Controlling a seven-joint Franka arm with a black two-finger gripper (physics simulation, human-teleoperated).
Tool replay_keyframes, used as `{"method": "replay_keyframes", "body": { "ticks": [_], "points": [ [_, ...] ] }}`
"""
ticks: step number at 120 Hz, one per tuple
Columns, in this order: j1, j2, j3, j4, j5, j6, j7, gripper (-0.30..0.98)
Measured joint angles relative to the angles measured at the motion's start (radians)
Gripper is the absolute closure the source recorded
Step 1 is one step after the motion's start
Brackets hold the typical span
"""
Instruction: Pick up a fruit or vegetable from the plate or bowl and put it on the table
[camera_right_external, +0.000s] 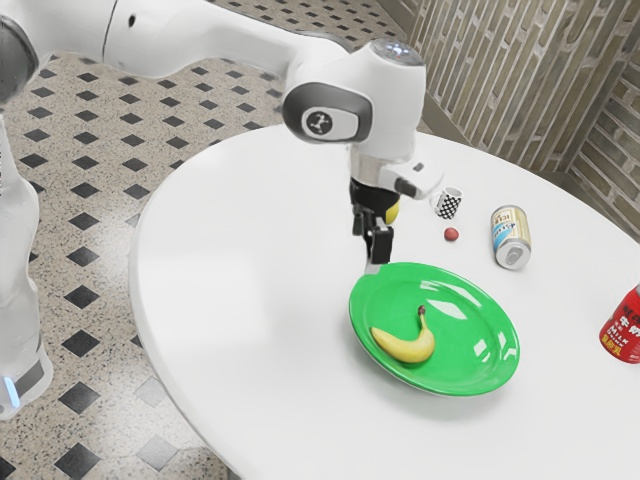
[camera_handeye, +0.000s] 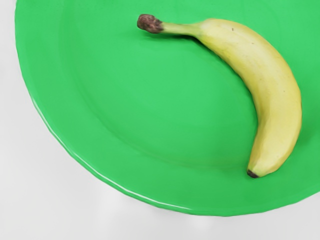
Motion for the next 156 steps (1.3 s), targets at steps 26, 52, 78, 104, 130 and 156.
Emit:
{"method": "replay_keyframes", "body": {
  "ticks": [26,52,78,104,130,156],
  "points": [
    [0.003,0.128,0.019,0.126,0.013,-0.024,0.005,0.0],
    [0.012,0.185,0.01,0.167,0.013,-0.034,0.012,0.0],
    [-0.052,0.207,0.008,0.172,0.012,-0.037,0.018,0.0],
    [-0.067,0.216,0.008,0.165,0.012,-0.033,0.021,0.0],
    [-0.093,0.225,0.008,0.161,0.011,-0.028,0.024,0.0],
    [-0.07,0.238,0.022,0.182,0.01,-0.029,0.027,0.0]
  ]
}}
